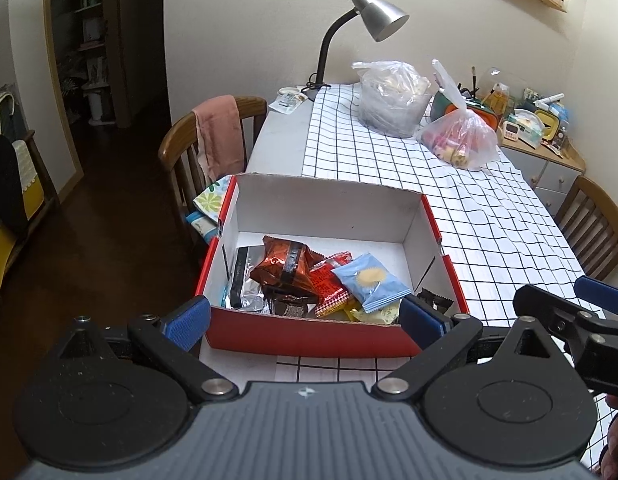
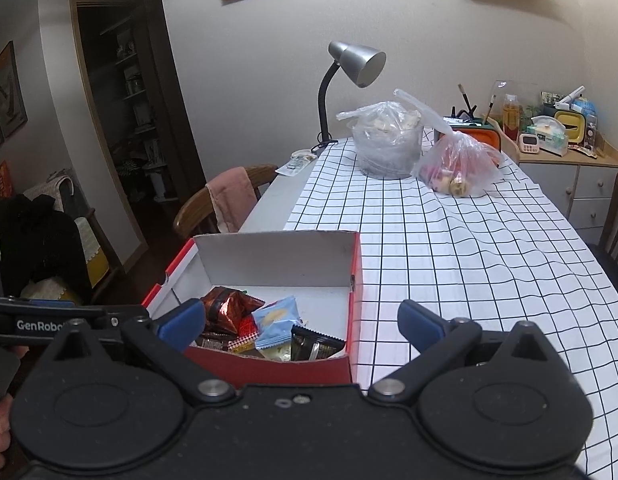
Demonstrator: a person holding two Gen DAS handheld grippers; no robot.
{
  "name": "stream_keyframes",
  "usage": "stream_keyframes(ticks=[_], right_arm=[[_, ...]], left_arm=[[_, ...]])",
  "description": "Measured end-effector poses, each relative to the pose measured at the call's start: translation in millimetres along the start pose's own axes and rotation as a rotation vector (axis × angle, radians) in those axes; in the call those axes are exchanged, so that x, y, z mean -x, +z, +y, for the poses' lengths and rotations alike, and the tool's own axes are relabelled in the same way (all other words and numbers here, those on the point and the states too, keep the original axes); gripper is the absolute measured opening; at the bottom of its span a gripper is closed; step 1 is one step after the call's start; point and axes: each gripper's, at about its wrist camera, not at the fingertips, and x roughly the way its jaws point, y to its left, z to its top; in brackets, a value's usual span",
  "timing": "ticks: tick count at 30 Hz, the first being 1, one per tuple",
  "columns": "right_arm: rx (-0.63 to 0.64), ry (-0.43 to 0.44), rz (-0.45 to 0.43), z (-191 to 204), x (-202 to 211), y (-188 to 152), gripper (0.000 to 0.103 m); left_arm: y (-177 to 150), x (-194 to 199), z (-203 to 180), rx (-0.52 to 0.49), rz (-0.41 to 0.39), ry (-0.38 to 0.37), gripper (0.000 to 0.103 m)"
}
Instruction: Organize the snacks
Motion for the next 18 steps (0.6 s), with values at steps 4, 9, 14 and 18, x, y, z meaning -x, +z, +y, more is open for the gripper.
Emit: stream_keyframes(ticks=[4,9,14,18], right_arm=[[-0.006,-0.012,0.007,-0.3,-2.1,1.4,0.103],[-0.004,-0.009,0.015,0.5,-4.3,1.7,0.103],[-0.007,-0.009,0.024,0.5,-5.4,1.3,0.103],[-0.007,-0.004,0.029,1.1,-5.1,0.3,0.103]], left_arm=[[1.2,0.9,-1.9,-0.009,-0.006,-0.004,0.101],[1.1,2.6,-2.9,-0.014,-0.012,-0.007,0.101],[0.1,4.6,-4.0,-0.021,-0.011,-0.011,0.101],[0.0,5.2,-4.0,-0.022,-0.009,-0.013,0.101]])
